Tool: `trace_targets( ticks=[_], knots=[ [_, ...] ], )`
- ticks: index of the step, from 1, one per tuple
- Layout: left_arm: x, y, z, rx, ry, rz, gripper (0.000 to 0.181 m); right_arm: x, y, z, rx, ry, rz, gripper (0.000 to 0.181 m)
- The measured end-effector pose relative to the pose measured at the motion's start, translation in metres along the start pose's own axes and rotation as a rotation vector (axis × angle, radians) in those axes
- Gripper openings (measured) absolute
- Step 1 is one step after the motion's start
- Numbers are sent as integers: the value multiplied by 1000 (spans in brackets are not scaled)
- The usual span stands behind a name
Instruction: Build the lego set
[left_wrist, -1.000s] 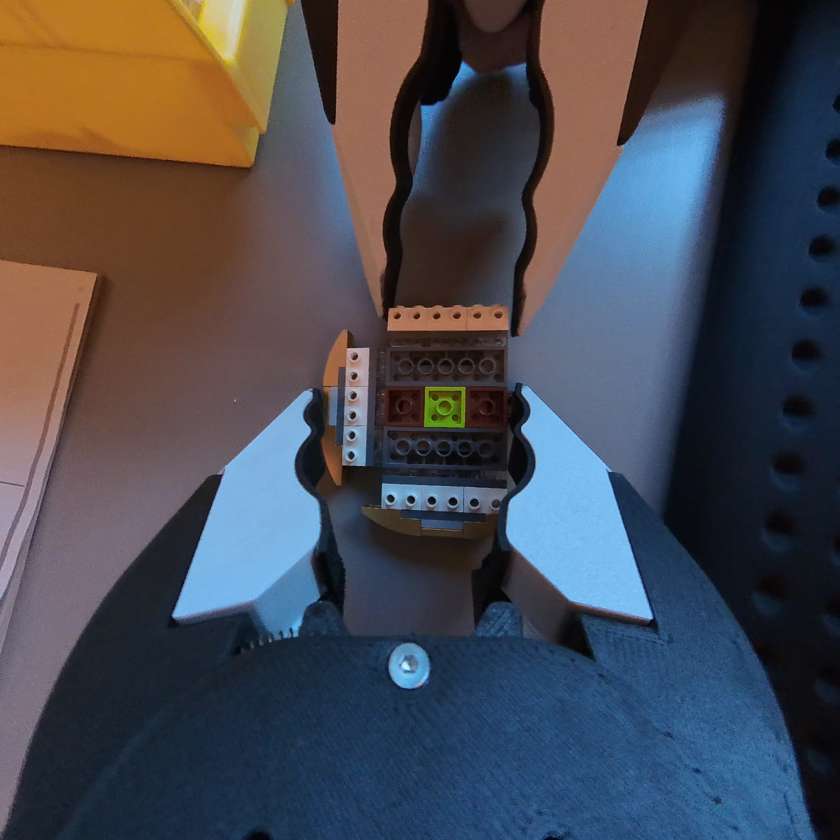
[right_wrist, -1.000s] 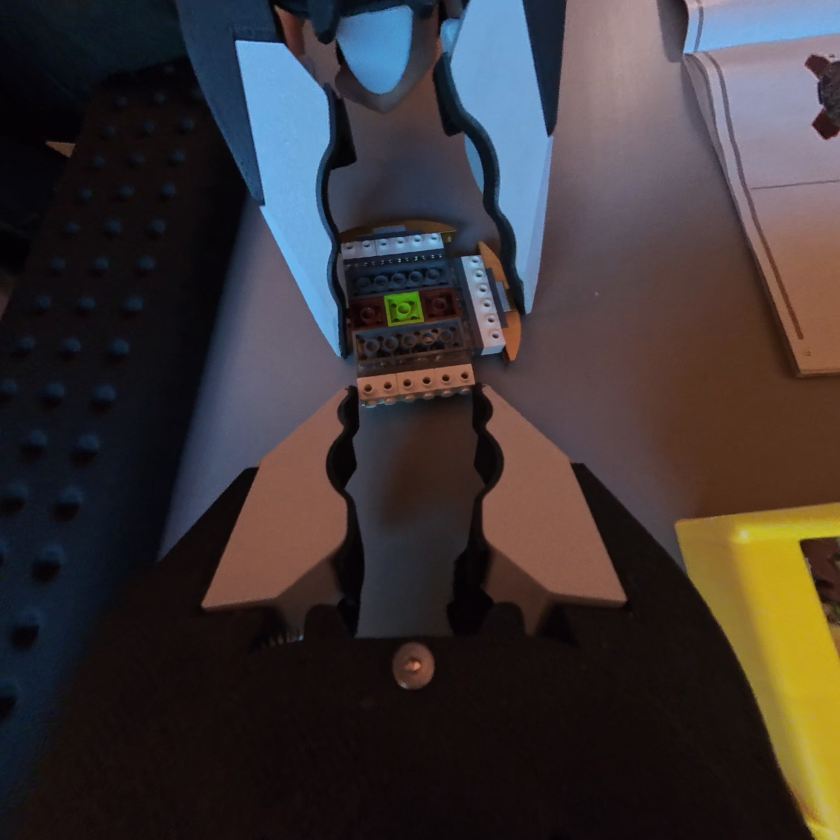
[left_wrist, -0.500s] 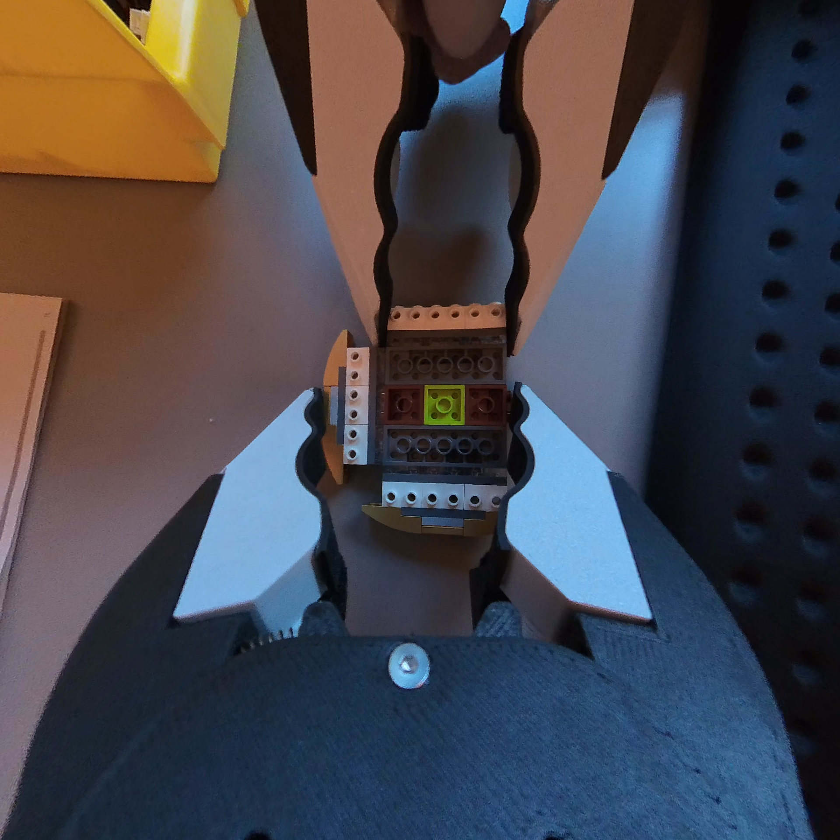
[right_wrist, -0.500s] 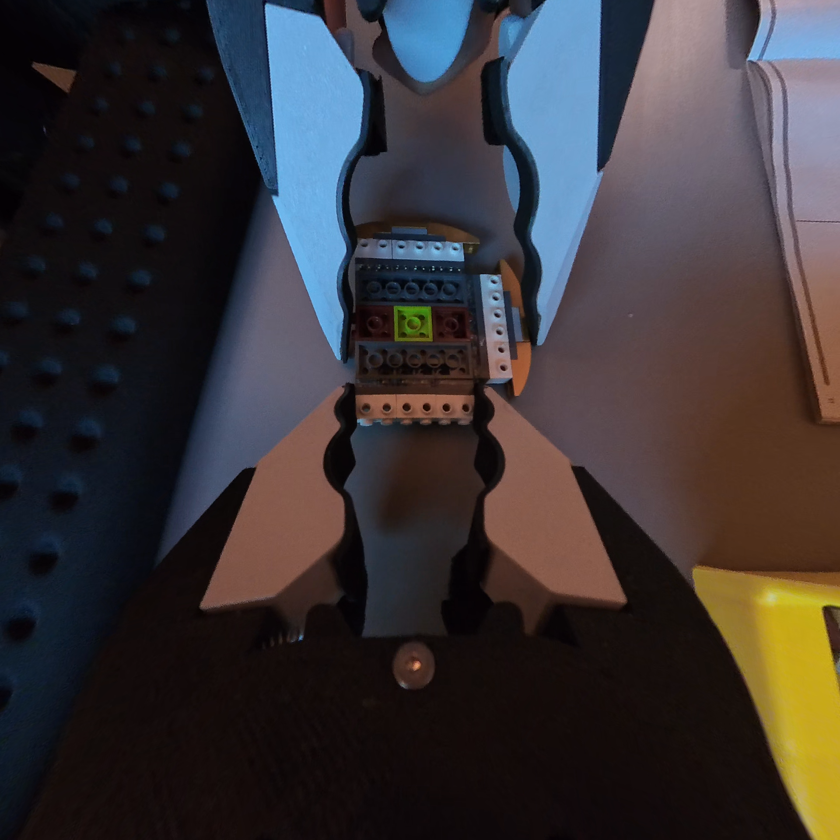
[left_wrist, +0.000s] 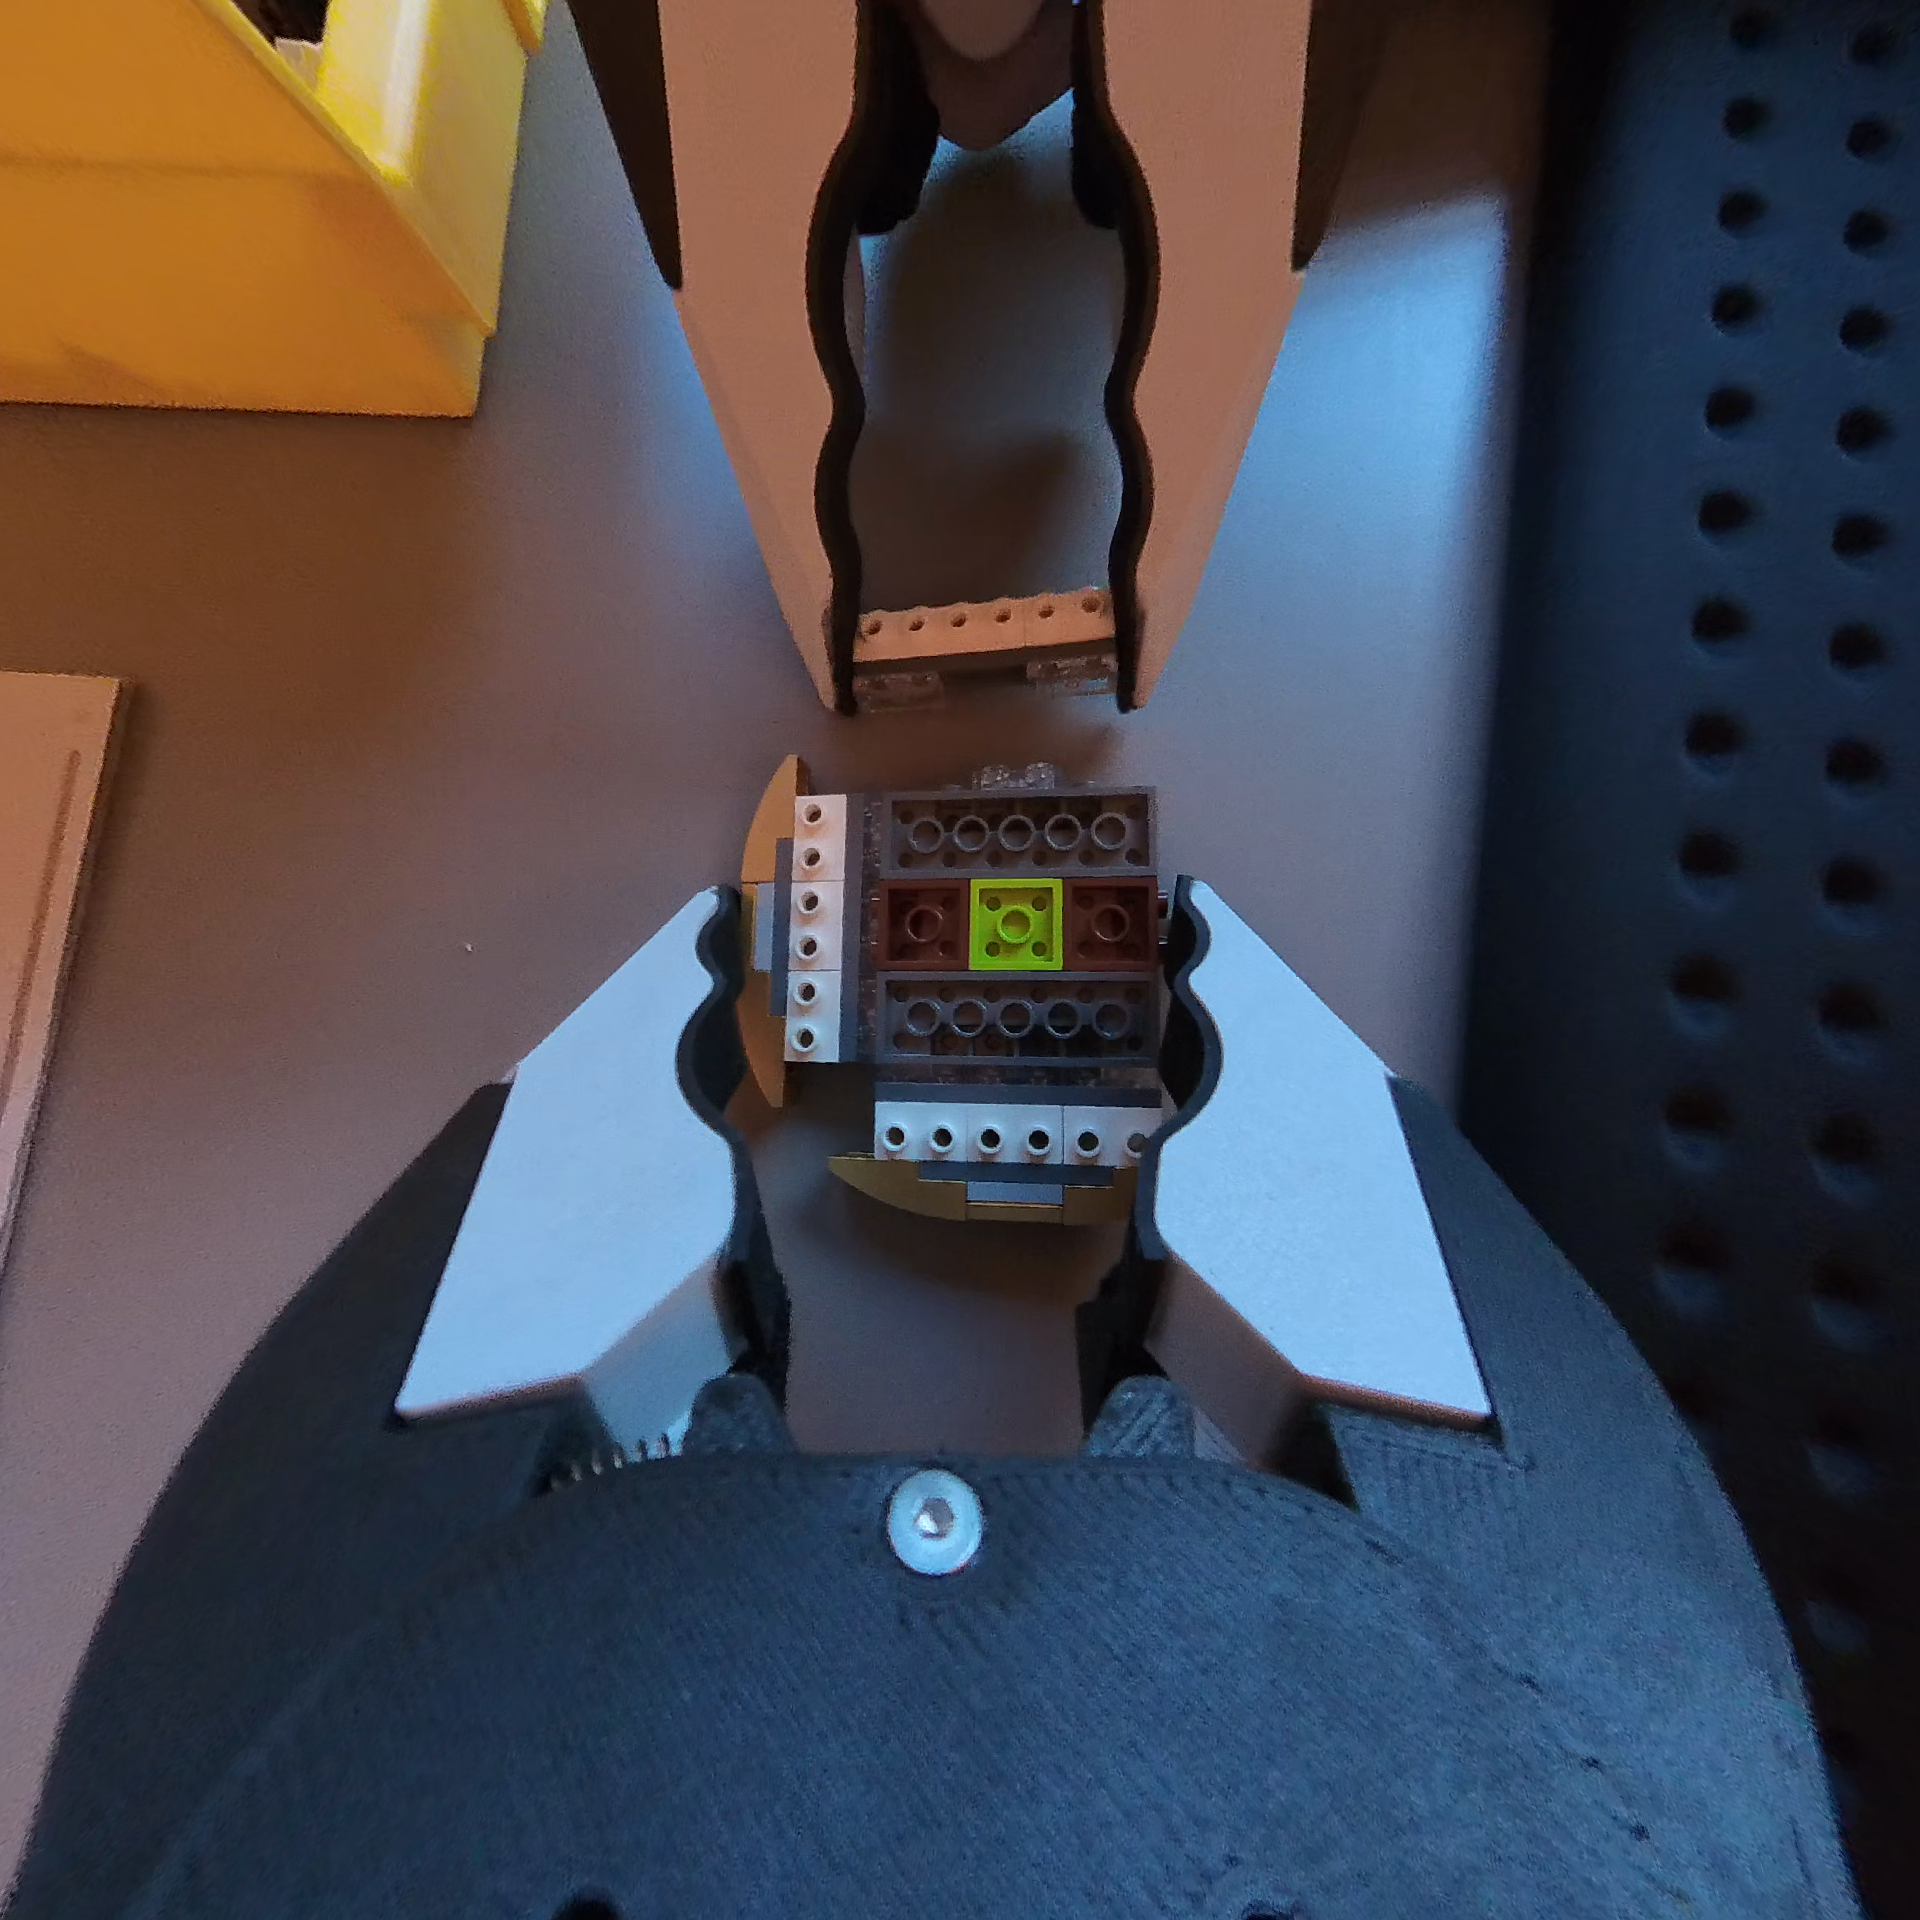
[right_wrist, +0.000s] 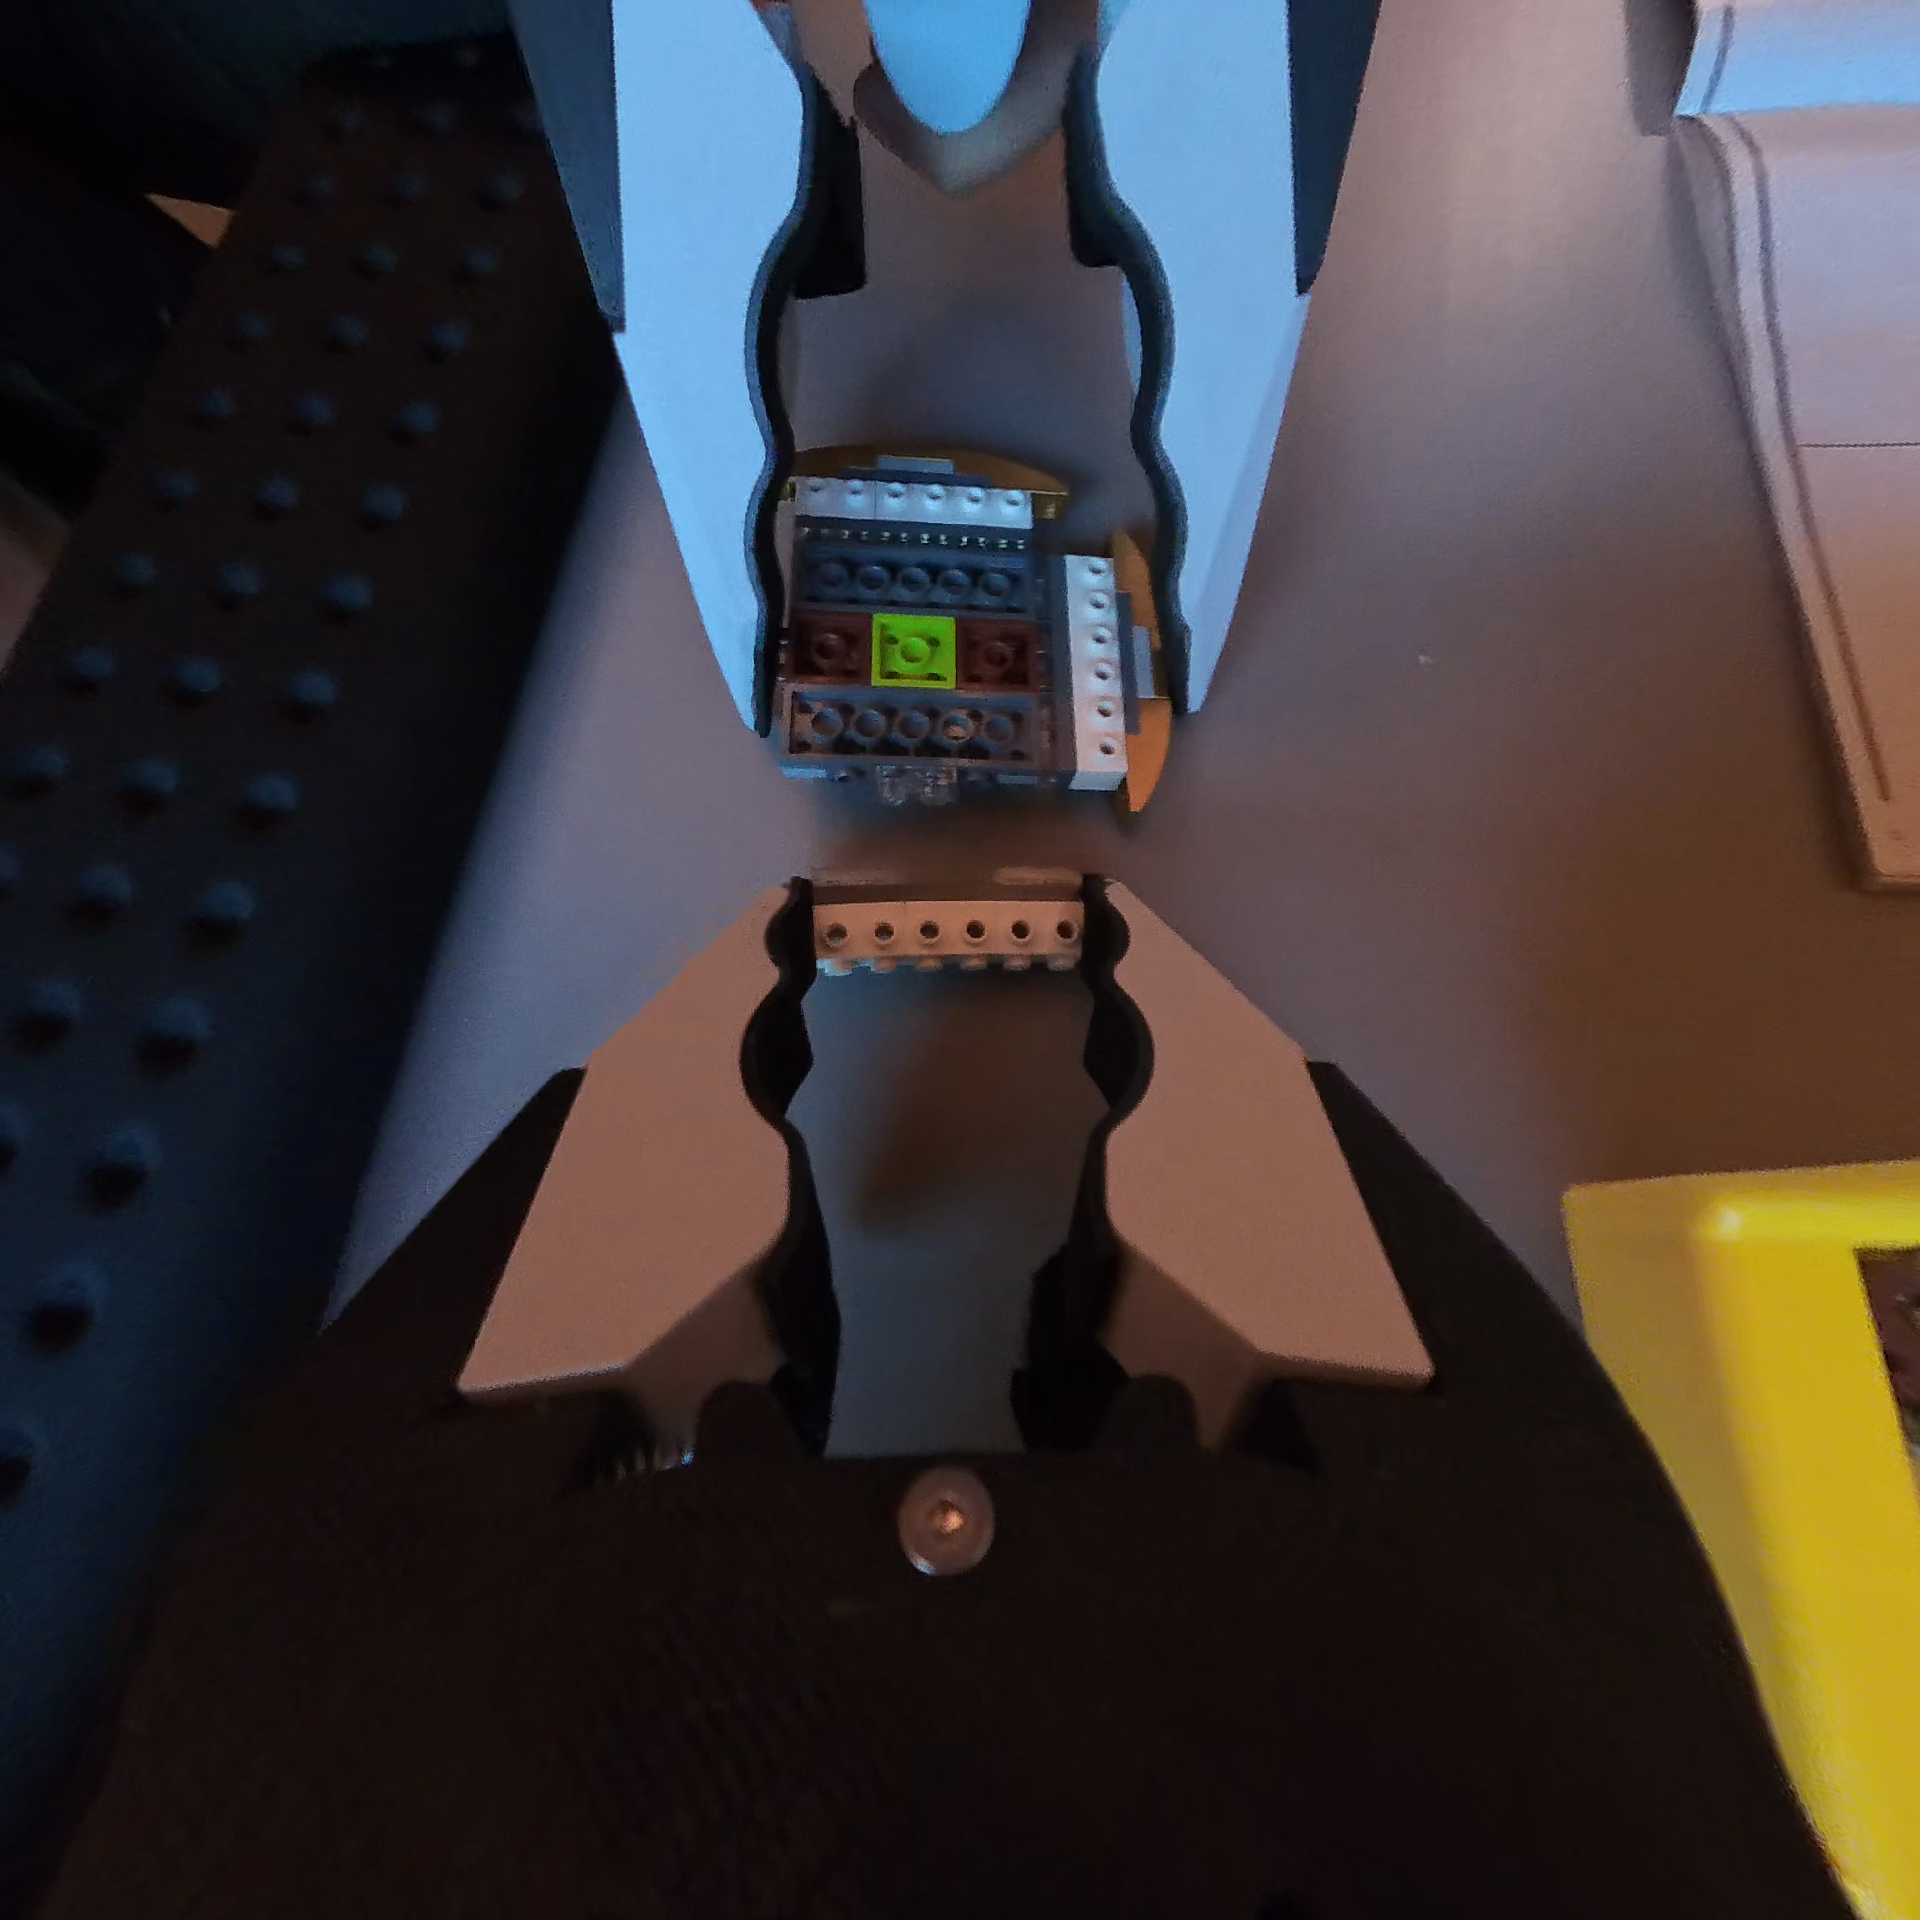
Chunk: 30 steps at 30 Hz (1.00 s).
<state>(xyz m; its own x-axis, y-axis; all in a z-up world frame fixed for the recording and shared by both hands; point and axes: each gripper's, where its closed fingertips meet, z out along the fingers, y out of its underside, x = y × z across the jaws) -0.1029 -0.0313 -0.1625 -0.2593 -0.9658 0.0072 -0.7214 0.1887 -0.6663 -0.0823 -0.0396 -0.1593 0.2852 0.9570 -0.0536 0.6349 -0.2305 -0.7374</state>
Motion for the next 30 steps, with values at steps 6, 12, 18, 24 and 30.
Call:
trace_targets(
  ticks=[6, 12, 18, 24, 30],
  knots=[
    [-1, -3, -4, 32, 40, -77, 81, 6, -21, -13, 111, 100, -104, 50],
    [-4, -40, -29, 279, 134, -246, 65, 9, -47, -33, 192, 285, -278, 51],
    [6, -66, -46, 450, 484, -545, 27, 12, -61, -38, 143, 504, -485, 50],
    [1, -63, -42, 444, 476, -578, 23, 17, -60, -35, 93, 566, -527, 50],
    [5, -65, -36, 422, 498, -590, 7, 17, -65, -37, 106, 594, -536, 51]
  ],
)
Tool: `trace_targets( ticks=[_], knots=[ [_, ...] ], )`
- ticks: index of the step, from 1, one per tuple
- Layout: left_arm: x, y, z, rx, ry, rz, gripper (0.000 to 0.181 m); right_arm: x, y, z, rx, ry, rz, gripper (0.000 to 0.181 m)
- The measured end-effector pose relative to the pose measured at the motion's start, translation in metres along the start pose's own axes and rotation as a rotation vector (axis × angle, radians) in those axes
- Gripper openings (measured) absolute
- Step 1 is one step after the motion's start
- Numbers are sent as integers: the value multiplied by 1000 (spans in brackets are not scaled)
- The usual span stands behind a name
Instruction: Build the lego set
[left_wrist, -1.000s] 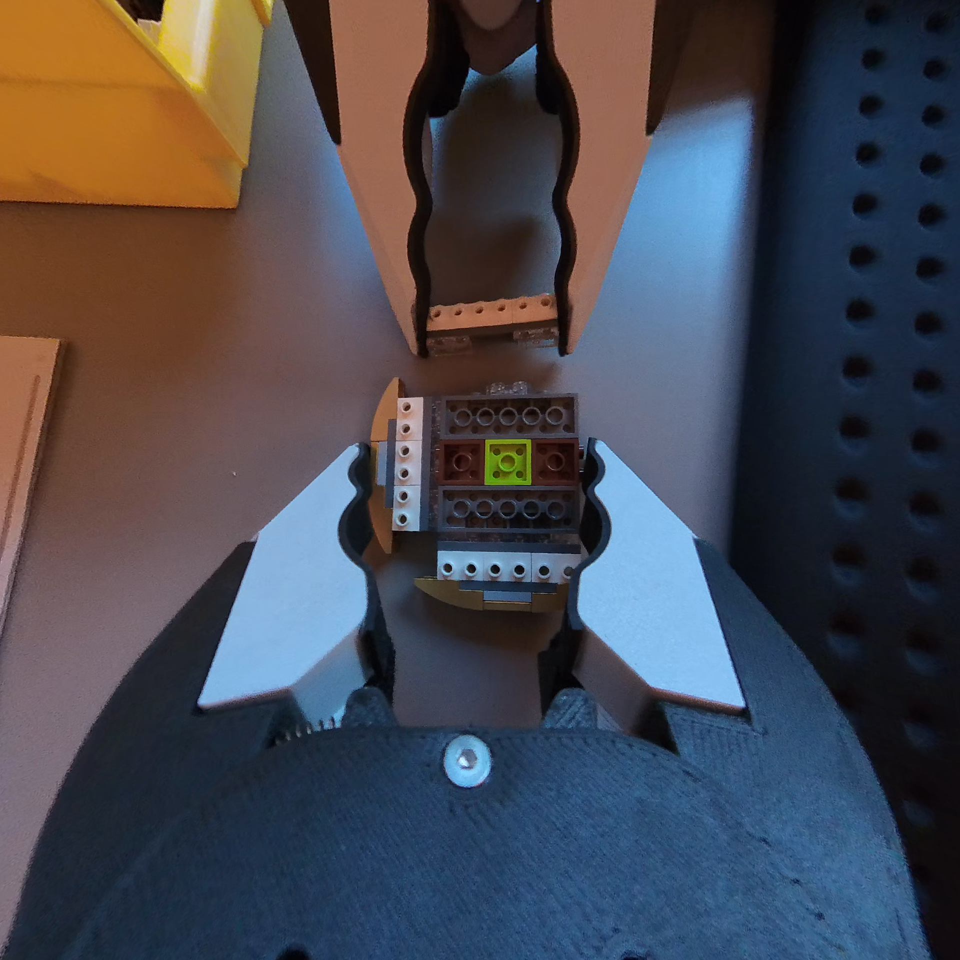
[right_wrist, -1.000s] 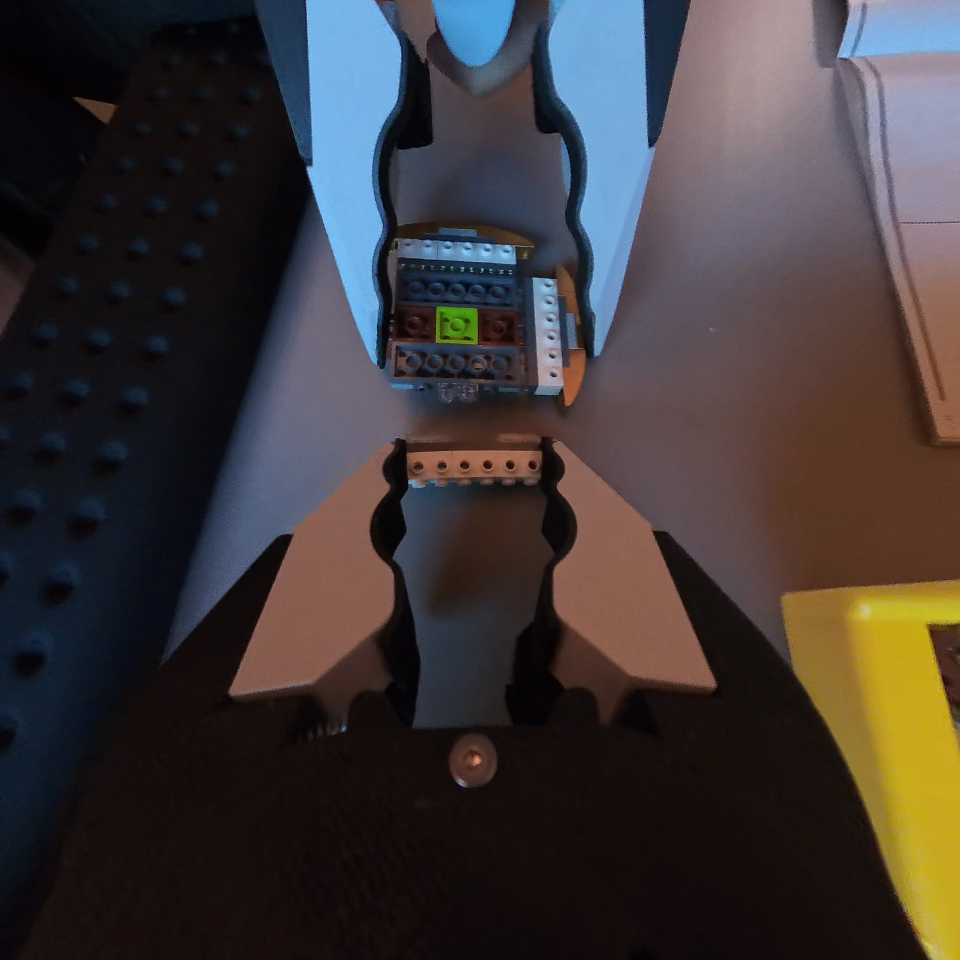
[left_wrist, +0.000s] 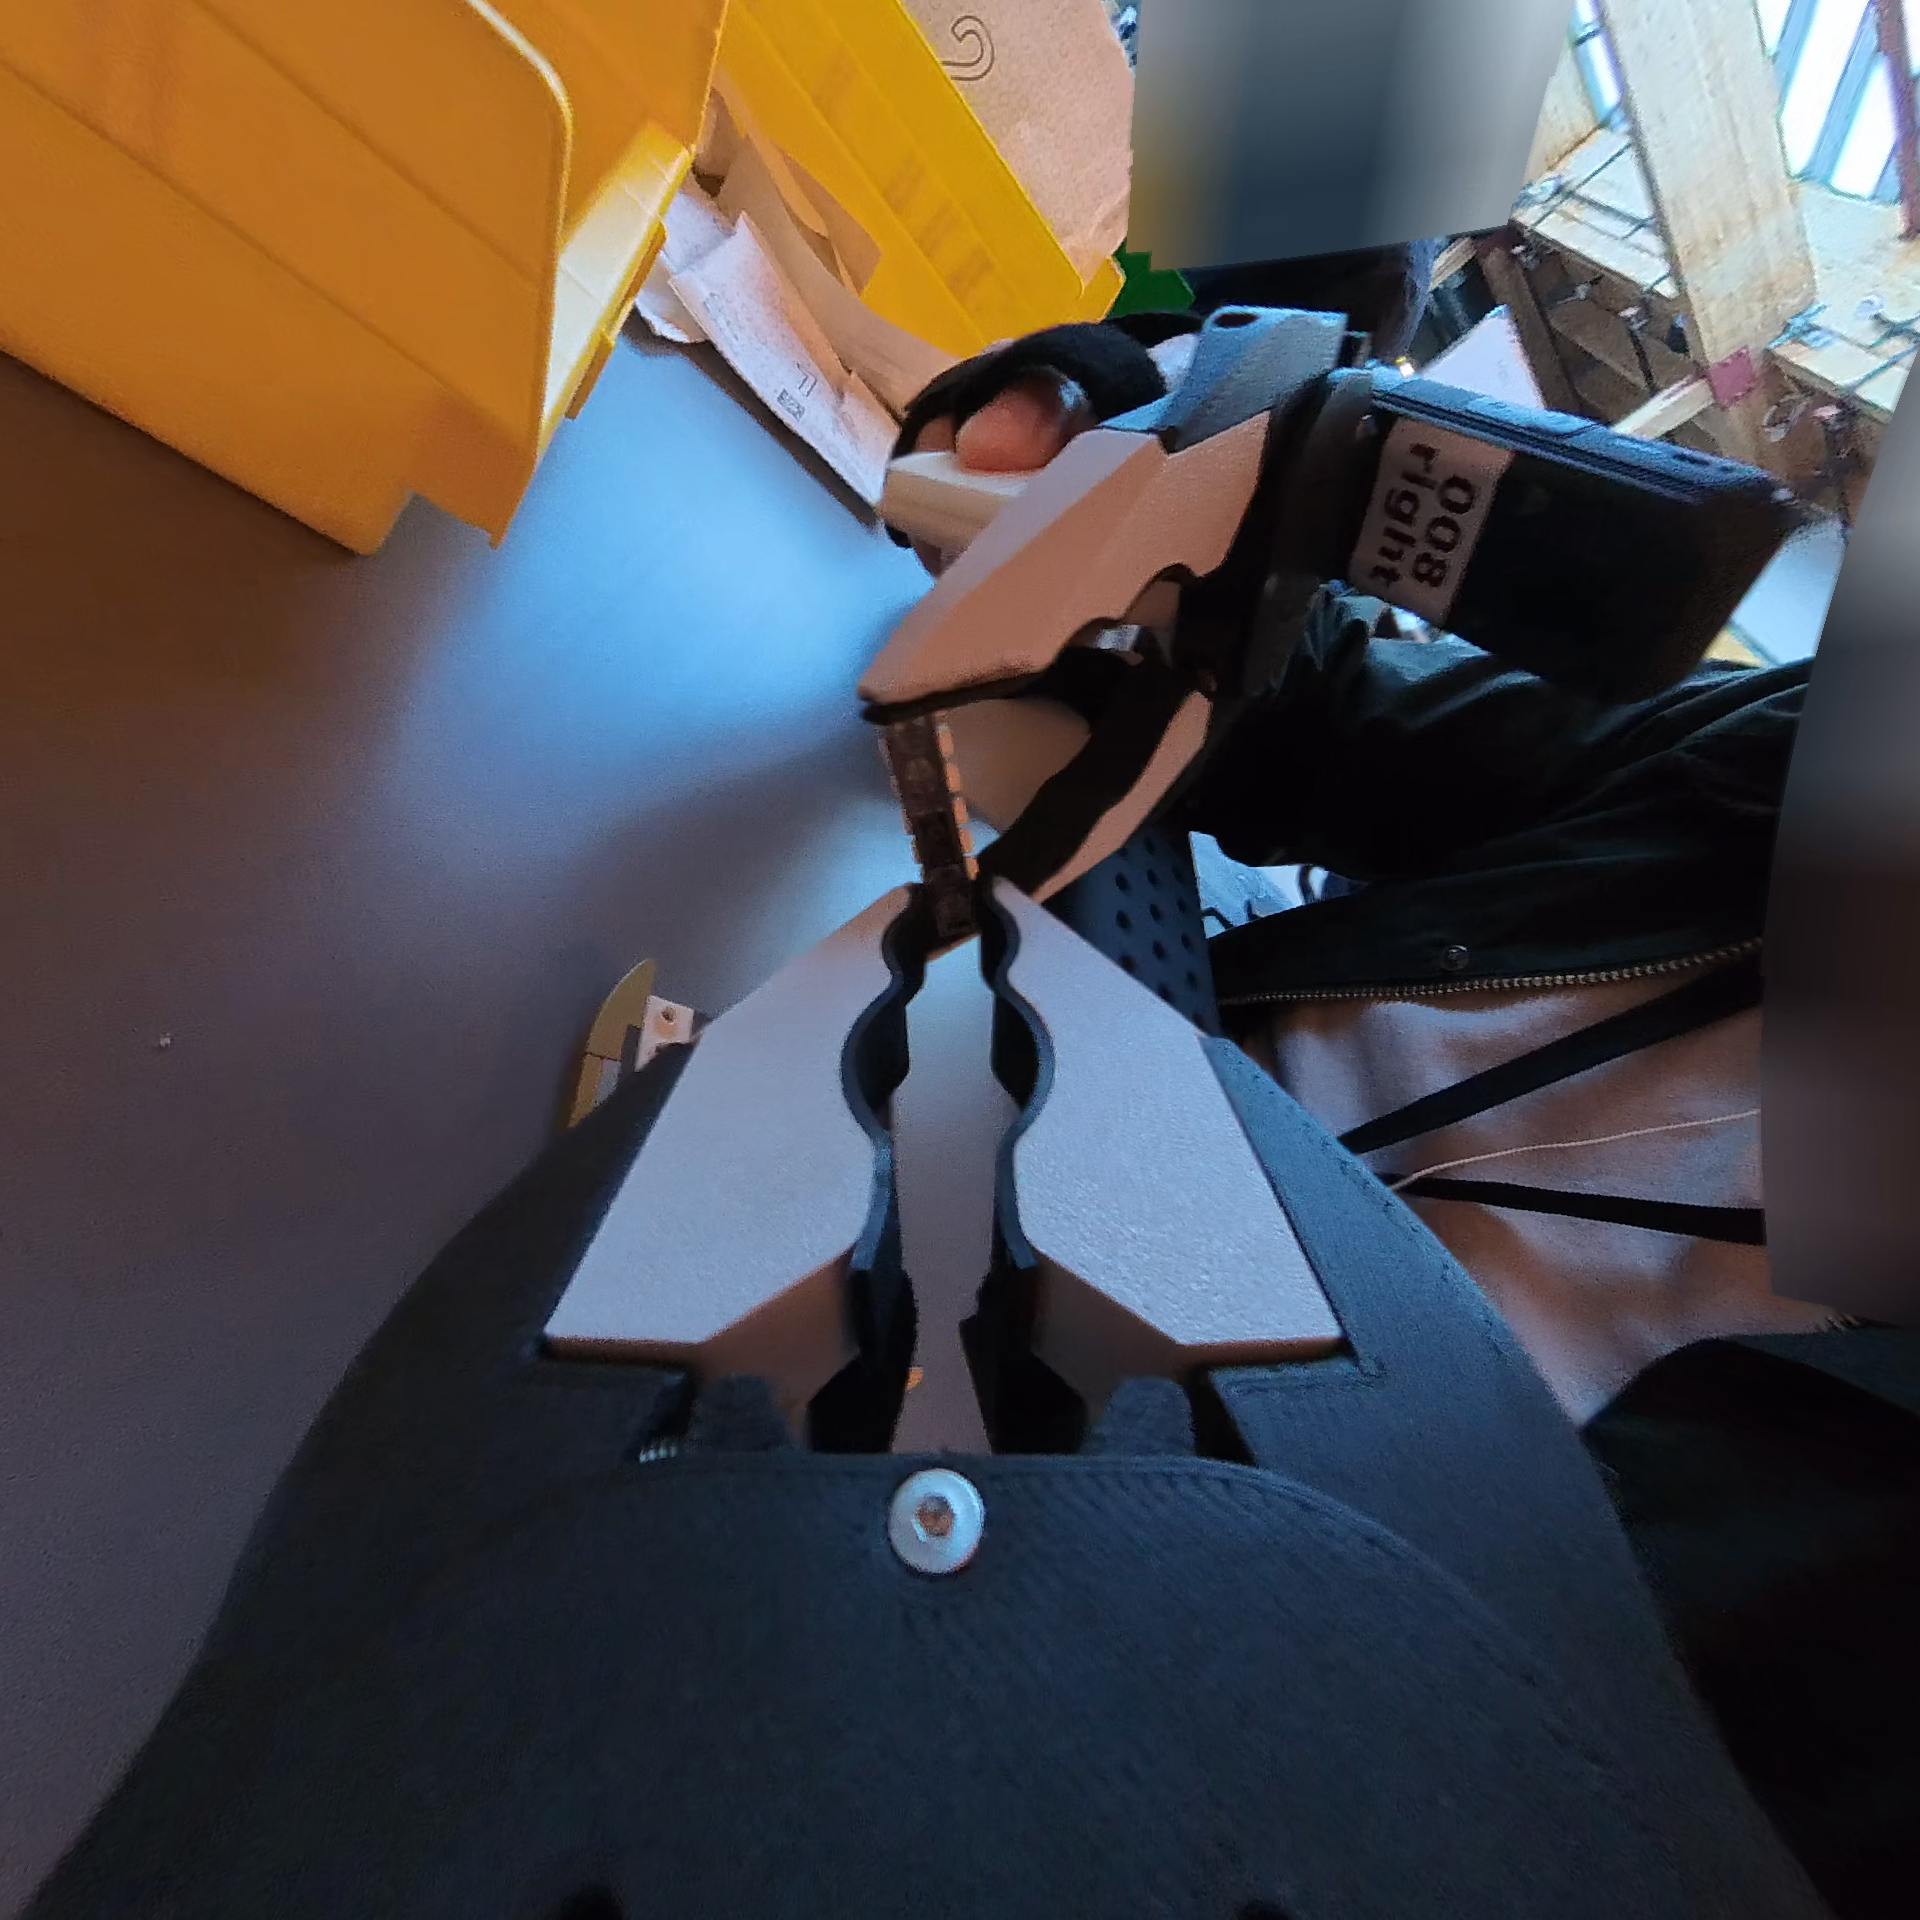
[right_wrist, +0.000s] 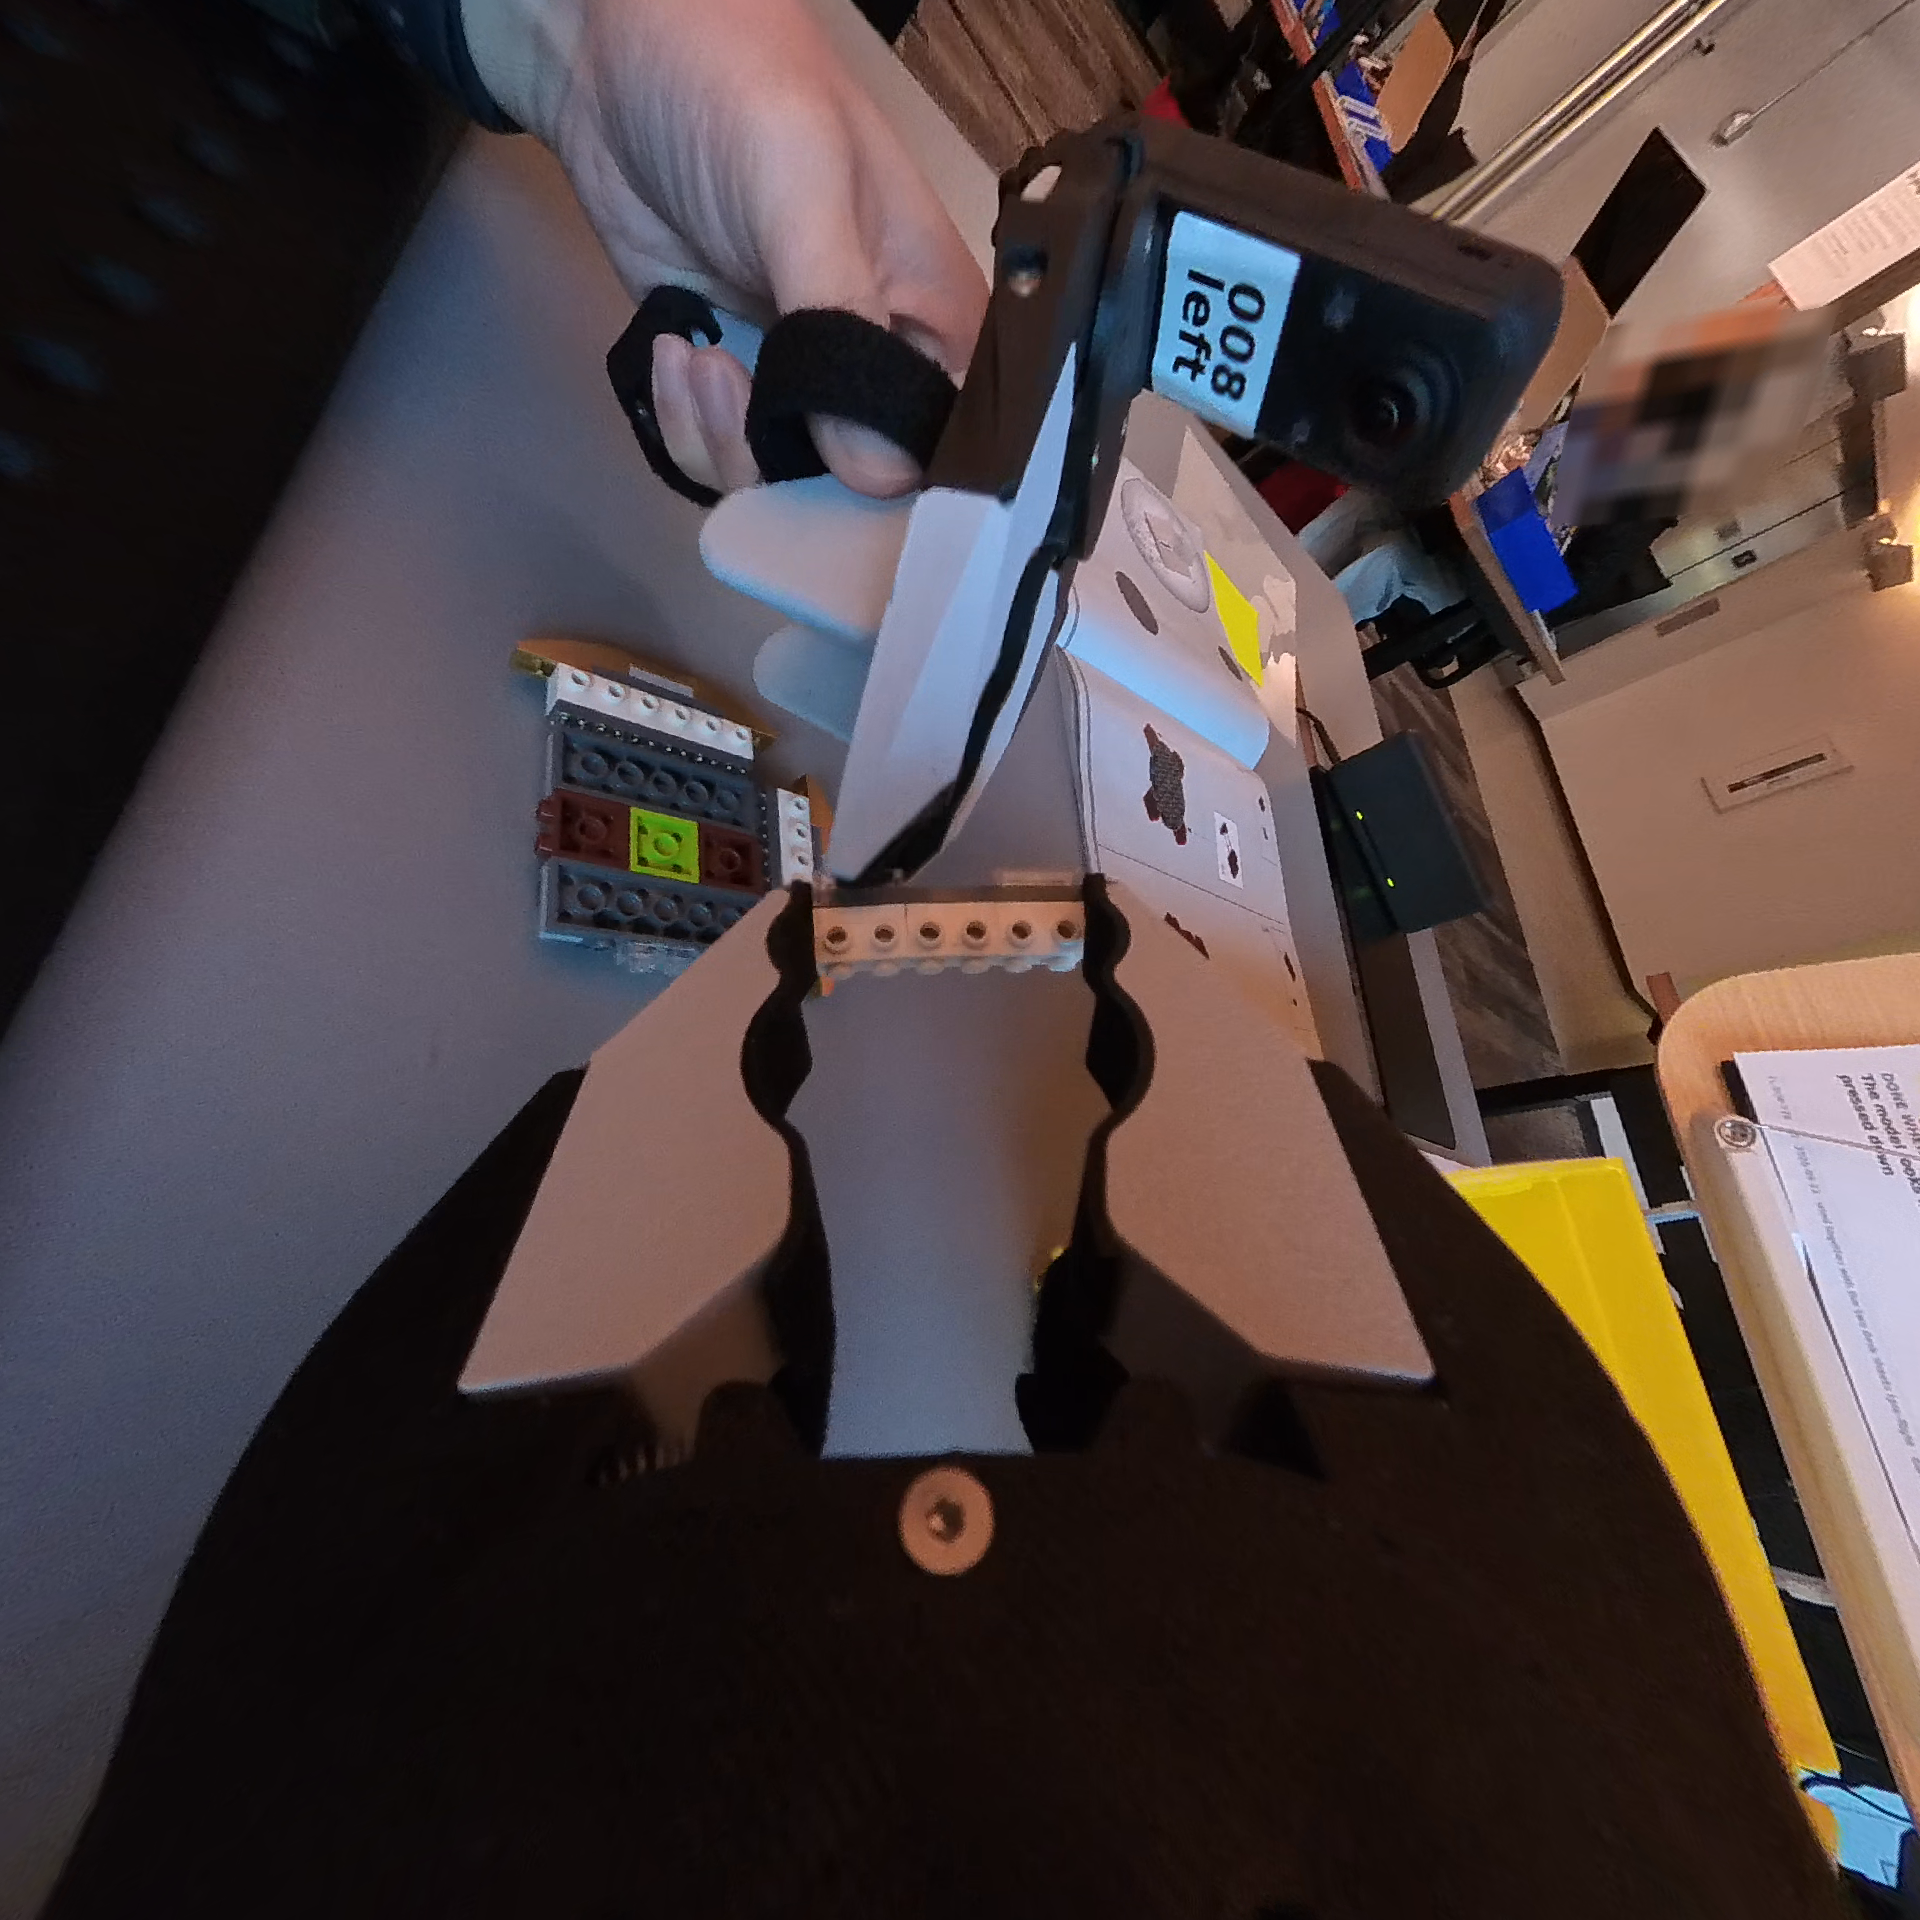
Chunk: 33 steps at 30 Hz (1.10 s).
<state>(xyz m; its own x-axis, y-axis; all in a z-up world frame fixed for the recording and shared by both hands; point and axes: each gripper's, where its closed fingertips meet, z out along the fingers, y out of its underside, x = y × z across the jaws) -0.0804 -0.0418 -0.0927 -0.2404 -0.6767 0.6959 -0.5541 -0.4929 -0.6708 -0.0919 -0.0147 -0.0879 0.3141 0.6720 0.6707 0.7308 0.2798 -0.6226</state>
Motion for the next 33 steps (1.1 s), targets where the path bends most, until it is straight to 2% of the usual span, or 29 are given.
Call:
trace_targets(
  ticks=[4, 7, 12, 15, 18, 21, 26, 28, 31, 33],
  knots=[
    [-3, 2, -1, -17, -45, 47, 7, -1, 0, 2, 1, -4, -2, 51],
    [-7, 0, -6, -8, -82, 68, 6, 1, -3, -1, 55, -46, 120, 50],
    [0, -13, -17, 79, -49, 78, 6, 24, -6, -17, 232, -160, 603, 53],
    [7, -17, -18, 103, -20, 96, 6, 24, -11, -21, 339, -358, 947, 35],
    [7, -14, -16, 83, -25, 99, 6, 23, -12, -19, 375, -474, 1133, 27],
    [6, -11, -13, 58, -31, 97, 6, 22, -9, -14, 363, -512, 1230, 26],
    [4, -2, -7, 4, -44, 112, 6, 19, -9, -13, 384, -598, 1331, 8],
    [6, -6, -7, 30, -31, 109, 6, 20, -8, -14, 378, -610, 1354, 8],
    [8, -21, -9, 118, 1, 71, 27, 25, -8, -14, 392, -606, 1402, 8],
    [9, -25, -8, 142, 11, 61, 21, 26, -9, -12, 406, -603, 1423, 9]
  ],
)
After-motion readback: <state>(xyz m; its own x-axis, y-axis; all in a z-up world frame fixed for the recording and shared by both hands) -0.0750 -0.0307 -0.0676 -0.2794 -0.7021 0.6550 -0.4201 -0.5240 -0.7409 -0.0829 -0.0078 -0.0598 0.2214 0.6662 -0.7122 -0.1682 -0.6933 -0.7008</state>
